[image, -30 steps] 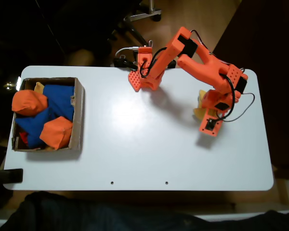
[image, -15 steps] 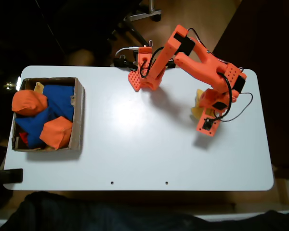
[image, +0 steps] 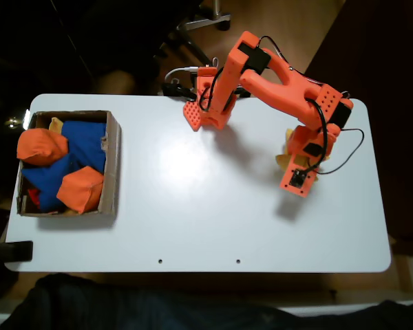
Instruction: Grasp a bag and put it in the box.
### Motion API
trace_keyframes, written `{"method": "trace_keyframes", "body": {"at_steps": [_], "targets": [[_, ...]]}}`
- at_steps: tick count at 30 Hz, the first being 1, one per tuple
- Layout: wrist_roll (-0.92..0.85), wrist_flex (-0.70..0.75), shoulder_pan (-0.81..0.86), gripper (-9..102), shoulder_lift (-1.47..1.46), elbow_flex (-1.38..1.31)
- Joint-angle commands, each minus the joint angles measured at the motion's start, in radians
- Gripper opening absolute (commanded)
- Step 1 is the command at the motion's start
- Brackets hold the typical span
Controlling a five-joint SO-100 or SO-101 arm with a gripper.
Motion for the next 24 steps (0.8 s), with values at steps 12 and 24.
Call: {"method": "trace_keyframes", "body": {"at_steps": [12,24], "targets": [[0.003,0.003,0.075,10,0.184,-0.005],[0.029,0.032,0.293,10,0.403,0.006]]}}
